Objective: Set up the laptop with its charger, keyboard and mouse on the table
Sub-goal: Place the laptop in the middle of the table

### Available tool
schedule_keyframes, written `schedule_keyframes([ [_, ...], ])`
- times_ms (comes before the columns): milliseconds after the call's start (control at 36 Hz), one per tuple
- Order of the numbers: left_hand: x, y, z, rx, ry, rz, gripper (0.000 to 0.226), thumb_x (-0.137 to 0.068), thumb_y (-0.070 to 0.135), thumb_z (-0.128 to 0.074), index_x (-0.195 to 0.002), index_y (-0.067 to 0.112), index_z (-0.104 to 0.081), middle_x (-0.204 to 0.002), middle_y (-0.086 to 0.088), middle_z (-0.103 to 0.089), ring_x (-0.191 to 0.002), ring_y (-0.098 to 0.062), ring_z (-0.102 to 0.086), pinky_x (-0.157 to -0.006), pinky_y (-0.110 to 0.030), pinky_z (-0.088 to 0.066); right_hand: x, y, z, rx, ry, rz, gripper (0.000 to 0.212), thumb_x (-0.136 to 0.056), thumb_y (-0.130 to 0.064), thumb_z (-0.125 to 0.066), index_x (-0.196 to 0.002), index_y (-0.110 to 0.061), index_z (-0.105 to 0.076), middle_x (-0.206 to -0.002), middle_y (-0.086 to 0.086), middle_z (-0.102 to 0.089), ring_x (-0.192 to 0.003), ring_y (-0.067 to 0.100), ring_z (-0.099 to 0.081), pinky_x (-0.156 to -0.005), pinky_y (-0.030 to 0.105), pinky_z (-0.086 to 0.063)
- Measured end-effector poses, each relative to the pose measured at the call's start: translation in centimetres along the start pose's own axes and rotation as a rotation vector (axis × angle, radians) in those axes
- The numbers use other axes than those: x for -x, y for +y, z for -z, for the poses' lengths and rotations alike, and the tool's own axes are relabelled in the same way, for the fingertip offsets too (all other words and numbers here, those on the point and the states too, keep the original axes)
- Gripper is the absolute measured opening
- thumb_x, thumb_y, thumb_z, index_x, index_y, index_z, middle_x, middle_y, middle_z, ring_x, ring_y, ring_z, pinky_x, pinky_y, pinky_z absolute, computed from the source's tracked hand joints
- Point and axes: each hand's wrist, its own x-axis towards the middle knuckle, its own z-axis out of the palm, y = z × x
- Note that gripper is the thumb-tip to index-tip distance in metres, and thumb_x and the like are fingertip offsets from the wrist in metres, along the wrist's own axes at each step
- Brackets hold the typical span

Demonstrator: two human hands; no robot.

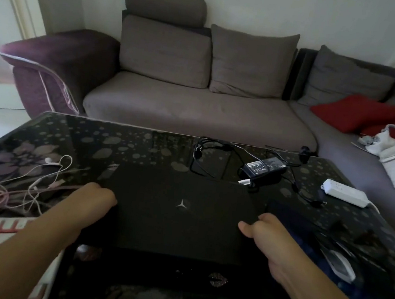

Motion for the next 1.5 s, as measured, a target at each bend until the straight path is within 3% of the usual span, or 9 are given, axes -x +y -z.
schedule_keyframes([
  [111,-0.7,-0.1,-0.6,-0.064,-0.012,0.009,0.021,-0.083,0.015,-0.069,-0.101,0.004,-0.067,-0.105,-0.020,-0.070,-0.098,-0.038,-0.068,-0.096,-0.049,-0.056,-0.6,-0.7,0.0,-0.025,0.007,0.016,0.074,-0.100,-0.019,-0.071,-0.163,-0.016,-0.032,-0.161,0.014,-0.042,-0.142,0.038,-0.047,-0.116,0.056,-0.043],
  [250,-2.2,-0.1,-2.2,-0.101,0.044,0.006,0.009,-0.097,0.012,-0.062,-0.102,0.005,-0.057,-0.104,-0.017,-0.061,-0.090,-0.031,-0.062,-0.070,-0.037,-0.046,-2.0,-1.3,0.0,-0.023,0.004,0.042,0.074,-0.102,-0.015,-0.069,-0.164,-0.015,-0.029,-0.166,0.014,-0.036,-0.150,0.037,-0.038,-0.121,0.056,-0.037],
  [417,-3.3,0.1,-2.8,-0.075,0.071,0.005,0.013,-0.092,0.010,-0.062,-0.103,0.003,-0.063,-0.106,-0.022,-0.068,-0.093,-0.039,-0.068,-0.082,-0.045,-0.055,-3.2,-1.7,-0.3,-0.007,0.025,0.087,0.074,-0.102,-0.017,-0.069,-0.165,-0.014,-0.028,-0.168,0.013,-0.035,-0.152,0.035,-0.037,-0.122,0.052,-0.035],
  [611,-4.3,1.0,-2.7,-0.129,0.090,-0.039,0.015,-0.097,0.010,-0.060,-0.108,0.000,-0.065,-0.101,-0.016,-0.066,-0.078,-0.024,-0.061,-0.057,-0.032,-0.041,-3.7,-2.5,-1.3,0.020,0.055,0.130,0.078,-0.102,-0.021,-0.070,-0.166,-0.014,-0.027,-0.170,0.011,-0.033,-0.155,0.034,-0.034,-0.120,0.048,-0.035],
  [1000,-5.2,1.0,-1.9,-0.214,0.054,-0.048,0.022,-0.096,0.010,-0.060,-0.116,0.002,-0.067,-0.114,-0.015,-0.065,-0.084,-0.021,-0.059,-0.059,-0.029,-0.039,-4.5,-2.8,-2.3,0.171,0.088,0.146,0.077,-0.101,-0.022,-0.071,-0.166,-0.014,-0.029,-0.170,0.010,-0.033,-0.151,0.033,-0.039,-0.115,0.045,-0.041],
  [1194,-4.2,1.0,0.9,-0.419,0.000,-0.211,0.026,-0.092,-0.005,-0.048,-0.096,-0.007,-0.073,-0.096,-0.021,-0.074,-0.092,-0.039,-0.069,-0.073,-0.036,-0.052,-3.5,-3.4,-2.6,0.616,0.221,0.287,0.061,-0.098,-0.029,-0.068,-0.152,-0.008,-0.048,-0.155,0.018,-0.038,-0.141,0.037,-0.042,-0.110,0.044,-0.043],
  [1278,-2.8,0.8,2.4,-0.565,-0.034,-0.267,0.028,-0.098,0.002,-0.052,-0.103,0.003,-0.079,-0.108,-0.014,-0.078,-0.096,-0.029,-0.070,-0.072,-0.028,-0.047,-2.1,-3.5,-3.6,0.644,0.239,0.393,0.062,-0.097,-0.021,-0.069,-0.154,-0.014,-0.046,-0.155,0.013,-0.034,-0.145,0.034,-0.034,-0.115,0.044,-0.038],
  [1389,-1.4,-0.1,4.4,-0.764,-0.151,-0.279,0.027,-0.101,0.013,-0.056,-0.121,0.018,-0.074,-0.121,-0.002,-0.072,-0.106,-0.017,-0.064,-0.095,-0.033,-0.051,-0.5,-3.3,-5.1,0.667,0.212,0.500,0.052,-0.095,-0.015,-0.069,-0.145,-0.017,-0.053,-0.149,0.008,-0.036,-0.143,0.029,-0.034,-0.114,0.039,-0.037],
  [1500,-0.5,-0.9,5.3,-0.850,-0.224,-0.295,0.017,-0.098,0.022,-0.063,-0.091,0.015,-0.077,-0.093,-0.007,-0.075,-0.092,-0.024,-0.070,-0.084,-0.040,-0.056,0.8,-3.0,-6.8,0.642,0.166,0.592,0.041,-0.095,-0.013,-0.068,-0.134,-0.018,-0.058,-0.140,0.003,-0.039,-0.141,0.024,-0.034,-0.113,0.035,-0.038],
])
